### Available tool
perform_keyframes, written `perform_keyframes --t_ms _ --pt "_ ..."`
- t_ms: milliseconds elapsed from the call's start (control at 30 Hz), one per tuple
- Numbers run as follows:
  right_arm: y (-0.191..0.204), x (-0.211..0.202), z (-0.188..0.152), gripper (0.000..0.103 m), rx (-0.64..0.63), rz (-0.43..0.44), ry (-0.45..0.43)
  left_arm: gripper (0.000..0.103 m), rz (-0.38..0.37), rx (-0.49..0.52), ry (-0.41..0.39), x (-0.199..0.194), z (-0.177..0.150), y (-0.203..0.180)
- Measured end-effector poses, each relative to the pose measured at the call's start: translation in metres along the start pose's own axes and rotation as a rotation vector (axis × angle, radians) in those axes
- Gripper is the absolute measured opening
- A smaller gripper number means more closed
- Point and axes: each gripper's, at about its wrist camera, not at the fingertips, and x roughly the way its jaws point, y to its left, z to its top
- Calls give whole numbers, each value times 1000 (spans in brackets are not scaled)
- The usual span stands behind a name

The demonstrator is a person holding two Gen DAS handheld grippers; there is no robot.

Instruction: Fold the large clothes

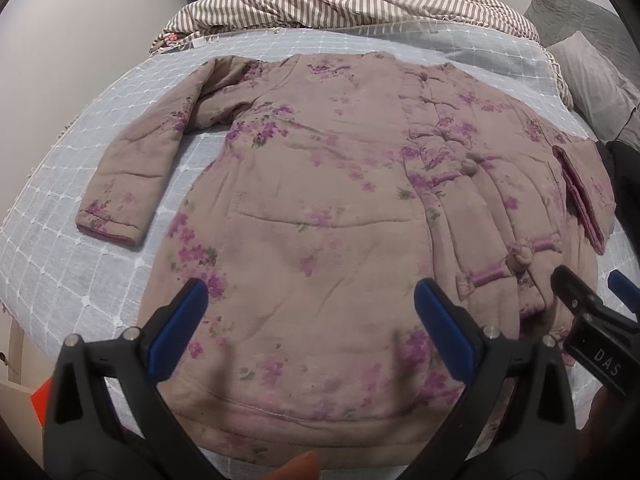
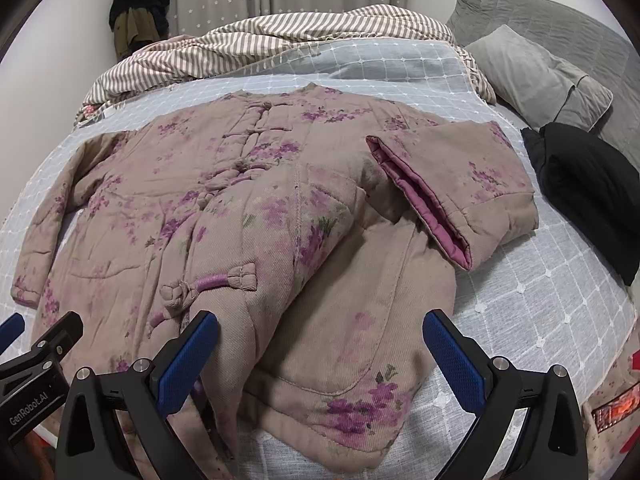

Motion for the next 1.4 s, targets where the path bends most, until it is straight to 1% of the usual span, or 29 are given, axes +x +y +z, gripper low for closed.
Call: perform_keyframes --t_ms 1400 --pt "2 1 -1 103 -3 -1 1 102 9 13 4 1 -3 -3"
